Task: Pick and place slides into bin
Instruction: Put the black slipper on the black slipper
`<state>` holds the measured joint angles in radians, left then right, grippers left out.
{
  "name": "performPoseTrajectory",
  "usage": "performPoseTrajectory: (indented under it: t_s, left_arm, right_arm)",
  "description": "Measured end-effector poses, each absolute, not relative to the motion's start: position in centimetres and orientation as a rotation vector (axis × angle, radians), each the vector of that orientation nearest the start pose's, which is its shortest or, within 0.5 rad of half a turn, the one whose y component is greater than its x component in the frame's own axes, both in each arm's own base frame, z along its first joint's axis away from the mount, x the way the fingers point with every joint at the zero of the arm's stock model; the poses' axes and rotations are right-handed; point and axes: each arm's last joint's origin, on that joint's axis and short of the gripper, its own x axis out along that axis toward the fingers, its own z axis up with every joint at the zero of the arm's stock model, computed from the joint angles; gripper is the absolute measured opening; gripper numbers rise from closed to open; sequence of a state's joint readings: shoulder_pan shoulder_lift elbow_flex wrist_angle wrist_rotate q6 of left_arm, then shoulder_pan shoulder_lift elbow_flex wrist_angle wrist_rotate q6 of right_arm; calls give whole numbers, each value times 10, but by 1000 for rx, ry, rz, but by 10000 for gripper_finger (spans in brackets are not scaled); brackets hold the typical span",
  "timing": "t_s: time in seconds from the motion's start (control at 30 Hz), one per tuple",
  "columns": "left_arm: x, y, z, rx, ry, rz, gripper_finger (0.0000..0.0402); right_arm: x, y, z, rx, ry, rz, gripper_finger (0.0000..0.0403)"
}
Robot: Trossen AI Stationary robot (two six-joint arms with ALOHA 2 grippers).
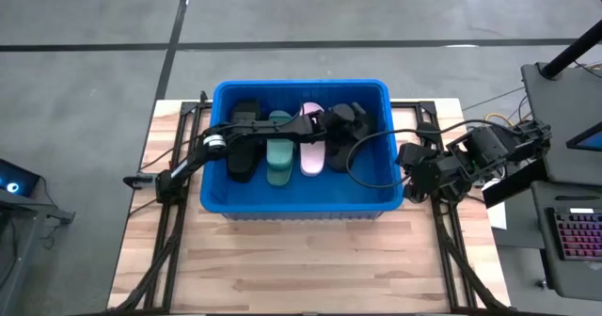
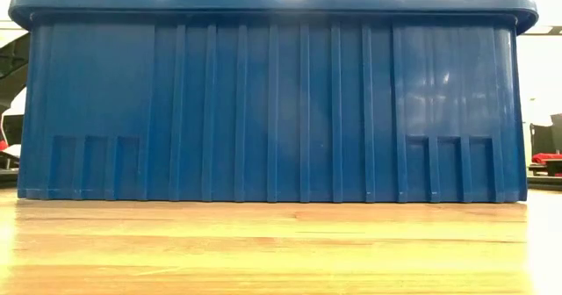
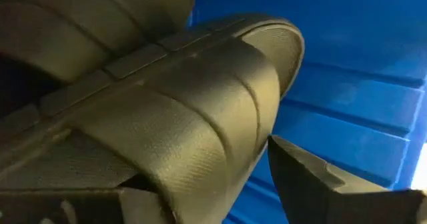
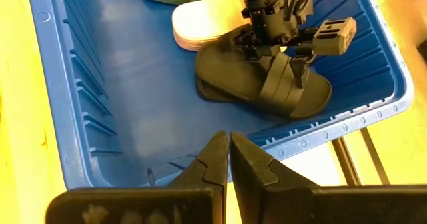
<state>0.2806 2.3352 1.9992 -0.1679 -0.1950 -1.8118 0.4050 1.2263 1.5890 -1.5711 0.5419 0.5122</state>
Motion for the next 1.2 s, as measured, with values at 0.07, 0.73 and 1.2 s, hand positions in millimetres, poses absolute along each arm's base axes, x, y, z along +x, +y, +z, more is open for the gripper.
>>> performPoseTrajectory:
  t_s: [0.07,0.73,1.2]
  left_arm:
    - [515,154,221,-1754,-52,792,160]
    - [517,154,228,-1683,-21,707,160]
    - [512,155,221,-1728,208,614,160]
  right_arm:
    - [163,54,408,-90,997,-383,8]
    - [163,54,409,-100,1000,-373,8]
    - [163,54,409,-110,1001,-366,8]
